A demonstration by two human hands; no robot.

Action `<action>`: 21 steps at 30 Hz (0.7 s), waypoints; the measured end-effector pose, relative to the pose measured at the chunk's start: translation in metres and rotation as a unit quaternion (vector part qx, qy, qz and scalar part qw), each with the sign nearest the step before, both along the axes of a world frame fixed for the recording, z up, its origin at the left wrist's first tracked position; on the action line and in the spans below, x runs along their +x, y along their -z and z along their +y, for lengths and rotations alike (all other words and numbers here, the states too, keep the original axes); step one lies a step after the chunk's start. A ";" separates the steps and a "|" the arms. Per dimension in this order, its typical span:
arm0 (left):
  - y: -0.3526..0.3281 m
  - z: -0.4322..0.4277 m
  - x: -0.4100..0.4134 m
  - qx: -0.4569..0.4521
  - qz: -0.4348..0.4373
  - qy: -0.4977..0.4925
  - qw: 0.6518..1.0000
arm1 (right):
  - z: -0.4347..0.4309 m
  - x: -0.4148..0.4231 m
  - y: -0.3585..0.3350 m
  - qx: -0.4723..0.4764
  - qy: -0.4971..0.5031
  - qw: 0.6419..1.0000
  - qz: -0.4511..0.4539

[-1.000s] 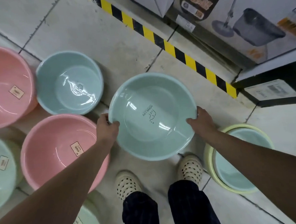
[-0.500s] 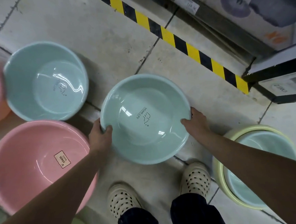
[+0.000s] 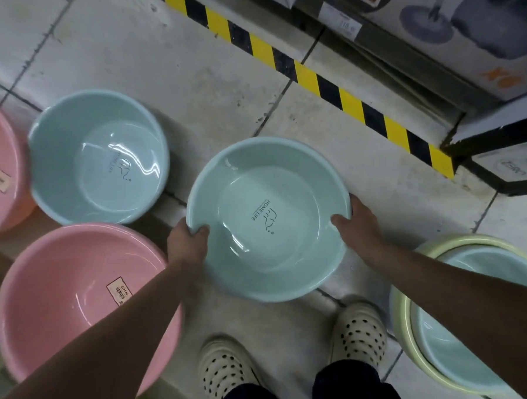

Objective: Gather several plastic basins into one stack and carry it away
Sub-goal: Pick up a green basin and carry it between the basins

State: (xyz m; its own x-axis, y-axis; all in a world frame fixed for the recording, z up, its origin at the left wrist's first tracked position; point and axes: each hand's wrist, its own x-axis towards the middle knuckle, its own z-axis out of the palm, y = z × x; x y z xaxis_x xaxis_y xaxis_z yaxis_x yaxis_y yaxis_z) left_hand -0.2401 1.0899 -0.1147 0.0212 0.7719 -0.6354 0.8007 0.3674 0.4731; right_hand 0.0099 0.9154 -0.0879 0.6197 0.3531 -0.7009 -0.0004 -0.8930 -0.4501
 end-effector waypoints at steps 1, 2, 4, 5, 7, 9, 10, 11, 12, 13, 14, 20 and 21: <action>-0.007 0.002 0.001 0.008 -0.003 -0.012 1.000 | 0.005 0.004 -0.009 0.005 -0.003 1.000 -0.003; -0.016 0.004 0.001 0.010 -0.010 -0.025 1.000 | 0.011 0.007 -0.020 0.007 -0.009 1.000 -0.004; -0.041 0.010 -0.002 0.009 -0.036 -0.045 0.998 | 0.028 0.014 -0.049 0.013 -0.030 0.999 -0.006; -0.057 0.014 -0.004 0.010 -0.050 -0.057 0.997 | 0.039 0.015 -0.065 0.018 -0.042 0.999 -0.008; -0.092 0.026 -0.010 0.020 -0.069 -0.088 0.994 | 0.064 0.017 -0.099 0.026 -0.063 0.998 -0.012; -0.130 0.041 -0.017 0.030 -0.086 -0.115 0.989 | 0.093 0.013 -0.134 0.035 -0.077 0.996 -0.014; -0.150 0.049 -0.022 0.034 -0.092 -0.126 0.987 | 0.108 0.011 -0.151 0.041 -0.083 0.996 -0.015; -0.170 0.058 -0.027 0.041 -0.098 -0.141 0.984 | 0.124 0.007 -0.168 0.046 -0.089 0.995 -0.017; -0.188 0.067 -0.034 0.049 -0.104 -0.157 0.981 | 0.139 0.001 -0.184 0.054 -0.094 0.994 -0.018; -0.204 0.075 -0.042 0.055 -0.110 -0.170 0.978 | 0.153 -0.005 -0.199 0.059 -0.096 0.993 -0.016; -0.219 0.084 -0.051 0.056 -0.113 -0.179 0.976 | 0.167 -0.012 -0.214 0.066 -0.096 0.993 -0.012; -0.273 0.132 -0.105 0.055 -0.123 -0.231 0.964 | 0.240 -0.058 -0.273 0.096 -0.125 0.987 0.010; -0.278 0.139 -0.112 0.056 -0.120 -0.241 0.961 | 0.250 -0.065 -0.277 0.095 -0.128 0.987 0.015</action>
State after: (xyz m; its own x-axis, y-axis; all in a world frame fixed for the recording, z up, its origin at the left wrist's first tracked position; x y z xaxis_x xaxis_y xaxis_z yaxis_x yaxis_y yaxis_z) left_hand -0.3525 1.2288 0.1634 -0.2210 0.7914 -0.5700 0.4132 0.6054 0.6803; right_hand -0.0548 1.1655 0.1888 0.4738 0.6225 -0.6229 0.1985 -0.7646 -0.6131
